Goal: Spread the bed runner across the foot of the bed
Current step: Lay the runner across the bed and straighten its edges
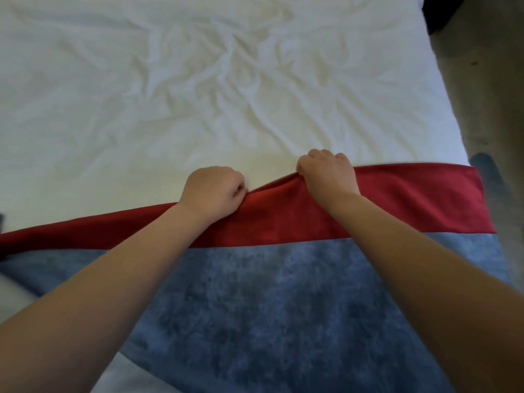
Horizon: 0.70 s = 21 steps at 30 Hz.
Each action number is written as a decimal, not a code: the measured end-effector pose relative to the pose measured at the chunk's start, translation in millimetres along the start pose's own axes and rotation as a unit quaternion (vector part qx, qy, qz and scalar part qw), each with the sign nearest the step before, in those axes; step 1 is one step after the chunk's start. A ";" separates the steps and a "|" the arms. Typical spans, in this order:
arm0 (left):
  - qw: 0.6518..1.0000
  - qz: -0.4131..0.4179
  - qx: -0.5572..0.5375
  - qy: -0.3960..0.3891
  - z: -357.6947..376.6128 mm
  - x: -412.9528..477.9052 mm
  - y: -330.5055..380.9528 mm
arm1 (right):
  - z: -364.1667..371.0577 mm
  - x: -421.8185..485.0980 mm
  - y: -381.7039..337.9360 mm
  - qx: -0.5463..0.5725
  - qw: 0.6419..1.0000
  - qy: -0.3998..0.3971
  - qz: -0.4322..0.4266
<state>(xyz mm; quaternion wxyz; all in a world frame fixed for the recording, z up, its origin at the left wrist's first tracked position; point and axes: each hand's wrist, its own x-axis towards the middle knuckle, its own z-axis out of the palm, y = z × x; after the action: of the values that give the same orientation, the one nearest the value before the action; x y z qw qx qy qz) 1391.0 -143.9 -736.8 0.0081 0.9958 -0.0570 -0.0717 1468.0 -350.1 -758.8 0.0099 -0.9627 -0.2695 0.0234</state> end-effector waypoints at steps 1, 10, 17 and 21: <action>0.999 0.017 -0.028 -0.013 -1.0 -0.2 -2.0 | 0.3 -1.1 -1.6 0.007 1.000 -0.003 0.001; 0.998 0.047 -0.011 -0.042 -9.5 14.5 -17.2 | -16.9 15.7 -42.6 0.027 0.990 -0.042 -0.132; 0.999 0.019 0.000 0.029 -15.3 39.7 -31.1 | -15.3 30.6 -49.9 0.004 1.000 -0.002 -0.013; 0.997 0.020 -0.063 0.026 2.6 9.4 -60.1 | -7.9 26.6 -70.1 0.009 1.000 -0.028 0.007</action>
<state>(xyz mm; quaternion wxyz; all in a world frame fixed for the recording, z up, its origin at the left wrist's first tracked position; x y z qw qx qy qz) 1406.5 -85.3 -742.2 0.0737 0.9935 -0.0716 -0.0486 1454.8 -276.5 -749.8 0.0106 -0.9634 -0.2625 0.0527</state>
